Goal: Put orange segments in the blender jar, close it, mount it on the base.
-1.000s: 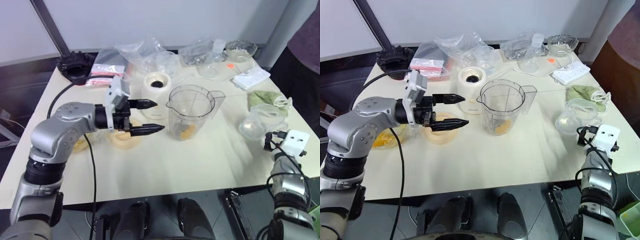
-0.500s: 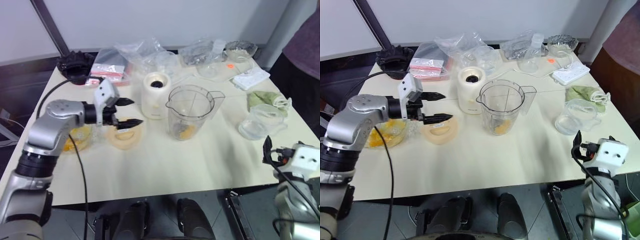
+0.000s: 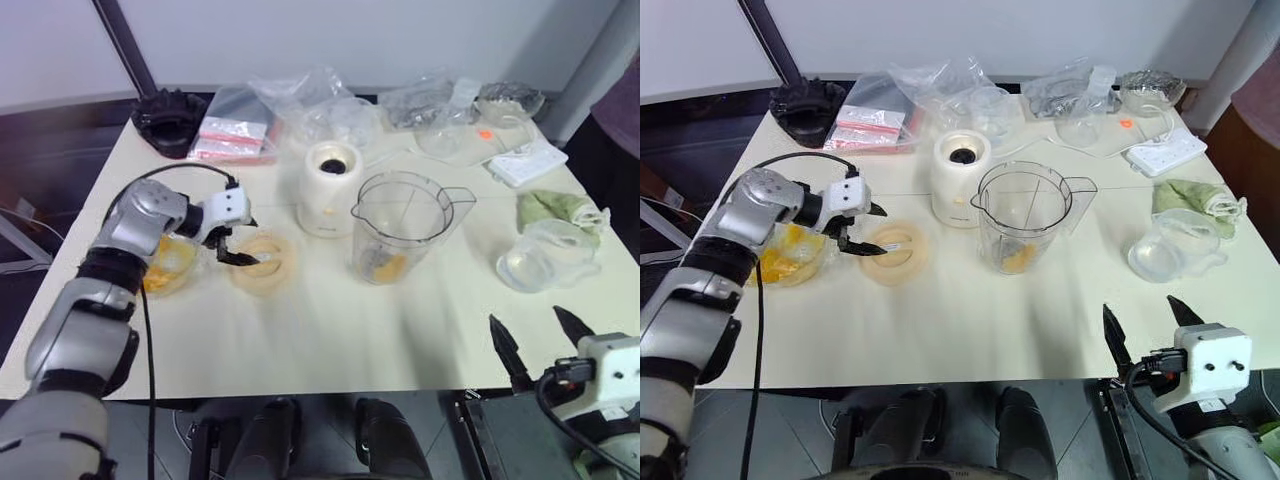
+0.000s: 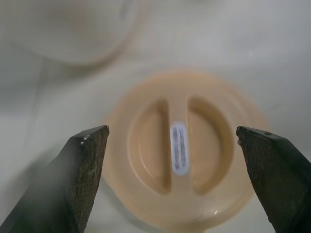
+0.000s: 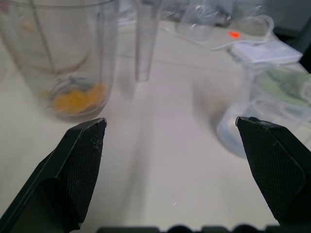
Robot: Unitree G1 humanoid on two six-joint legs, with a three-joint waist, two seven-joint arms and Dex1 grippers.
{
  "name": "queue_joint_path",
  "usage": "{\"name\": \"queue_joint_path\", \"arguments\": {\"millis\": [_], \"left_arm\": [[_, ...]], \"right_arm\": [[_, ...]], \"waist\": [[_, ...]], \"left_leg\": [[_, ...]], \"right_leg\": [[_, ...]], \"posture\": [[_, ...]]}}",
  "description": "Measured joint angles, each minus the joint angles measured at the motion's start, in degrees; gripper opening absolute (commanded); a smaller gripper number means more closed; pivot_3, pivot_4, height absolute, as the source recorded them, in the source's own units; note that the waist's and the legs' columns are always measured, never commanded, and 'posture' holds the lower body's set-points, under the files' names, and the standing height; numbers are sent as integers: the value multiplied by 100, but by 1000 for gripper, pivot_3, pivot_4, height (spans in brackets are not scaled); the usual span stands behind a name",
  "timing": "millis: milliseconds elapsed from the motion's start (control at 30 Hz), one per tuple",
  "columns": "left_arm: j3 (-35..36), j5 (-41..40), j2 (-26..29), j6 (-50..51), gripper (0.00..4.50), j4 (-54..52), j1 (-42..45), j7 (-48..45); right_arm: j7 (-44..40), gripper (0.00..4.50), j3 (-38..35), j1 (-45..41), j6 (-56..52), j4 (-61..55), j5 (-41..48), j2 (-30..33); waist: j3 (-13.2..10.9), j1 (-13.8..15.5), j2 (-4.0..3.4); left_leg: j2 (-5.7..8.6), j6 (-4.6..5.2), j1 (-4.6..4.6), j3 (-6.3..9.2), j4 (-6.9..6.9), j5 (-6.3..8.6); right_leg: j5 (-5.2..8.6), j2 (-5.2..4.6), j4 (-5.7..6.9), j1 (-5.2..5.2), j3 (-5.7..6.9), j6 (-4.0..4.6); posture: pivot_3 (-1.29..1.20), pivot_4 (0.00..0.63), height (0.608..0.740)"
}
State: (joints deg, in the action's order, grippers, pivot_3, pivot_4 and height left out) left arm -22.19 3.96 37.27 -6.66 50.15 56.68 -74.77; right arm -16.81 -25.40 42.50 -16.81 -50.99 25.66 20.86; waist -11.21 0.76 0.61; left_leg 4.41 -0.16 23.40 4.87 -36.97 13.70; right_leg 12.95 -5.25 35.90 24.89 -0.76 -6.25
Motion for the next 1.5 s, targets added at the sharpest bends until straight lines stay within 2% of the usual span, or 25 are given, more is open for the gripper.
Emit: {"name": "queue_joint_path", "arguments": {"millis": [300, 467, 633, 800, 900, 967, 1100, 1133, 1400, 1500], "left_arm": [[60, 427, -566, -660, 4393, 1267, 271, -53], [84, 611, -712, -838, 4393, 1374, 259, 11], [96, 689, -855, -1083, 4393, 1445, 268, 251], [107, 729, -924, -1039, 4393, 1654, 304, 350], [101, 777, -986, -916, 3499, 1784, 320, 218], [139, 790, -1027, -809, 2624, 1833, 339, 185], [112, 1008, -997, -748, 491, 1948, 286, 326], [109, 1019, -1002, -744, 215, 1948, 300, 305], [178, 1063, -992, -641, 243, 1936, 379, 175], [165, 1064, -828, -280, 243, 1854, 700, -326]], "right_arm": [[-319, 4466, -34, -1457, -1286, -405, 1460, 1488], [-298, 4466, -97, -2142, -1937, -418, 2701, 2293], [-40, 4466, -117, -2546, -2203, -419, 3296, 2608], [118, 4466, 0, -2603, -2292, -419, 3349, 2656], [273, 4500, 130, -2761, -2279, -411, 3233, 2584], [404, 4500, 308, -2878, -2277, -392, 3146, 2483], [565, 4500, 592, -2970, -2283, -397, 3065, 2367], [582, 4500, 647, -2985, -2282, -400, 3059, 2361], [543, 4500, 695, -2931, -2282, -387, 2951, 2353], [439, 4500, 724, -2824, -2286, -374, 2795, 2378]], "waist": [[-3, -5, 31], [-2, 5, 41], [6, 32, 49], [13, 16, 47], [29, 3, 47], [43, -4, 46], [51, -24, 45], [58, -8, 41], [57, -10, 46], [37, -13, 72]], "left_leg": [[-5, 4, -9, -6, -35, 0], [-6, 4, -2, -3, -33, 0], [-3, 6, -5, -5, -34, 1], [-5, 9, -15, -7, -44, -1], [-8, 12, -22, -9, -45, -2], [-12, 12, -35, -9, -45, -2], [-20, 12, -34, -12, -37, -2], [-19, 12, -34, -14, -36, -2], [-17, 13, -19, -19, -35, -2], [-22, 13, 4, -17, -38, -2]], "right_leg": [[-17, -4, -5, -23, 2, -31], [-45, -11, -35, -32, 9, -29], [-55, -20, -60, -48, 9, -41], [-61, -21, -60, -65, 9, -40], [-55, -19, -65, -73, 9, -41], [-55, -19, -66, -87, 9, -39], [-56, -14, -70, -80, 7, -41], [-71, -14, -70, -80, 7, -45], [-74, -11, -74, -65, 7, -42], [-77, 9, -71, -40, 7, -39]], "posture": [[0, 150, 740], [0, 150, 740], [0, 150, 740], [0, 150, 740], [0, 150, 740], [0, 150, 740], [0, 150, 740], [0, 150, 740], [0, 150, 740], [0, 150, 740]]}}
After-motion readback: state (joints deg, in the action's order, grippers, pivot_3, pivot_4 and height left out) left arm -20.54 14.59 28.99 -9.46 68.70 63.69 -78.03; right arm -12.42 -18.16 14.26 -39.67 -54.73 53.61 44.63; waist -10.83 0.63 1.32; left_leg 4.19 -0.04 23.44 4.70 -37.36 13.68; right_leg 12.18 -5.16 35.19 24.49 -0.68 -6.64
